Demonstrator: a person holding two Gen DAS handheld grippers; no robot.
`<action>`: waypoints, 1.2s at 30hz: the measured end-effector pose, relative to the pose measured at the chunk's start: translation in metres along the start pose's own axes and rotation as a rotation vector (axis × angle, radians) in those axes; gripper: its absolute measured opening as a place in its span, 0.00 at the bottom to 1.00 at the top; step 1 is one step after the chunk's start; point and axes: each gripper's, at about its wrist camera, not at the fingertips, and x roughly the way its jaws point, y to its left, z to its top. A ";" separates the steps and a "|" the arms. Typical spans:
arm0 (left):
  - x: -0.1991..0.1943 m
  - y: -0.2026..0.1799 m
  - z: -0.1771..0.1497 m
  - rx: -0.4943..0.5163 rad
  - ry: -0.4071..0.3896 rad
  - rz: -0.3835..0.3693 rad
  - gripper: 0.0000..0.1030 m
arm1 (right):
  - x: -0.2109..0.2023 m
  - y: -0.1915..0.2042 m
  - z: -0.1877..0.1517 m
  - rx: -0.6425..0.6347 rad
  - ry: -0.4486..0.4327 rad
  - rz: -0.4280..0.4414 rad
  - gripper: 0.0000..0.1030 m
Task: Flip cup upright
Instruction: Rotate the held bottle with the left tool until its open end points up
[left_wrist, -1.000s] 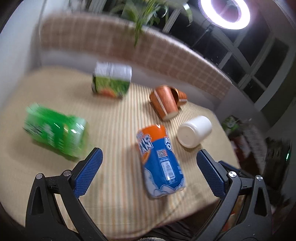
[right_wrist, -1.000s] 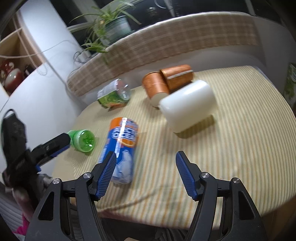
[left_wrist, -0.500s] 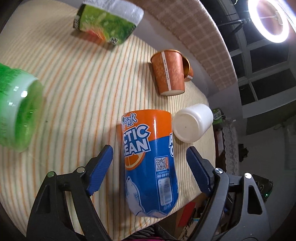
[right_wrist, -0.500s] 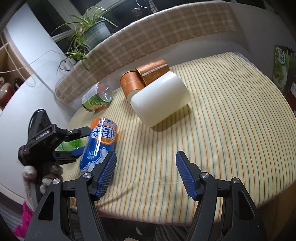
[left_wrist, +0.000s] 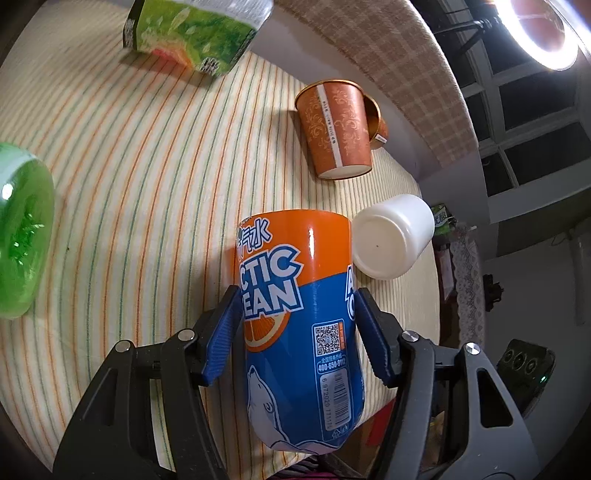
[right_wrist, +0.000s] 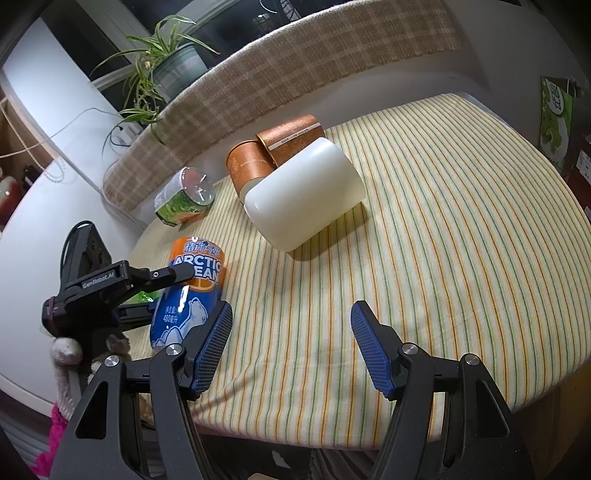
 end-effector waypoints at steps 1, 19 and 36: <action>-0.003 -0.003 -0.001 0.017 -0.012 0.010 0.61 | 0.000 0.000 0.000 0.000 -0.002 0.000 0.65; -0.054 -0.058 -0.034 0.391 -0.336 0.296 0.59 | 0.005 0.006 0.001 -0.006 -0.009 0.007 0.65; -0.038 -0.074 -0.046 0.494 -0.371 0.388 0.59 | 0.000 0.004 0.002 -0.011 -0.023 -0.011 0.65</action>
